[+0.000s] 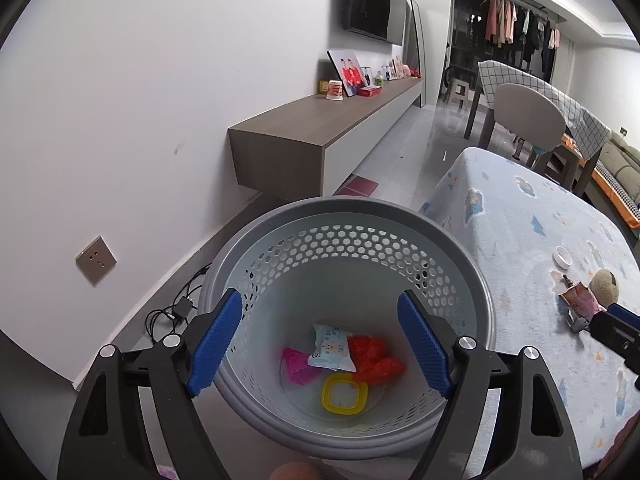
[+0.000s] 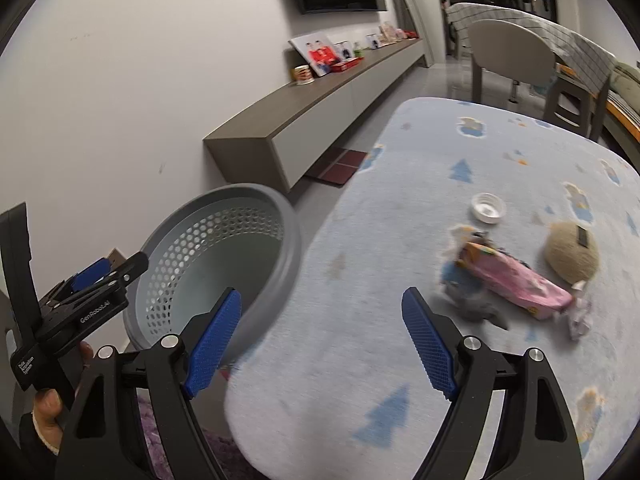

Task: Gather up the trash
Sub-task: 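Move both tools back toward the pink wrapper and crumpled paper on the table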

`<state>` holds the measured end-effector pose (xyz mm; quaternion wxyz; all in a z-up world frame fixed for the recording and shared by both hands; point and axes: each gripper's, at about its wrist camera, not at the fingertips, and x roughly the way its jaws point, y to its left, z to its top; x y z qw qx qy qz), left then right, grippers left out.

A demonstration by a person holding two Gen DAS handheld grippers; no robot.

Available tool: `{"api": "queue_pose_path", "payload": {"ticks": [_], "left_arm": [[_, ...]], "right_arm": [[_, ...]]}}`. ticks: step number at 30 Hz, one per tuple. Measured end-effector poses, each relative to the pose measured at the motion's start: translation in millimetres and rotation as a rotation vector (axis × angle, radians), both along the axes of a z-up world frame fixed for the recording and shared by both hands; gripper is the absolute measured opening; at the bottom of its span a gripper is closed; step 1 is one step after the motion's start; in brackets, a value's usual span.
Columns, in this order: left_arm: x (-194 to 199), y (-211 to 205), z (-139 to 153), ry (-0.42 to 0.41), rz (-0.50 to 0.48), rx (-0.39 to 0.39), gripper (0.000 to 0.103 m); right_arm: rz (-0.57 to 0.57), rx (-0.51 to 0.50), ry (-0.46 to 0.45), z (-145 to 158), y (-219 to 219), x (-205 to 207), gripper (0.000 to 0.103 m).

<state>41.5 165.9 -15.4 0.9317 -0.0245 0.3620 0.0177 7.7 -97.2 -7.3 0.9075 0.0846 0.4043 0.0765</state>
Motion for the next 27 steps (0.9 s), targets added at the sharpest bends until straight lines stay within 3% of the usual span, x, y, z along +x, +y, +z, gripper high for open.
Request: {"api": "queue_pose_path", "payload": {"ticks": [18,27], "left_arm": [[-7,-69,25,-0.007,-0.168,-0.016,0.080],[-2,-125,23,0.027,-0.261,-0.010,0.080]], "right_arm": [[-0.192,0.022,-0.069,23,-91,-42,0.079],[-0.319,0.072,-0.012,5,-153,-54,0.079]]}}
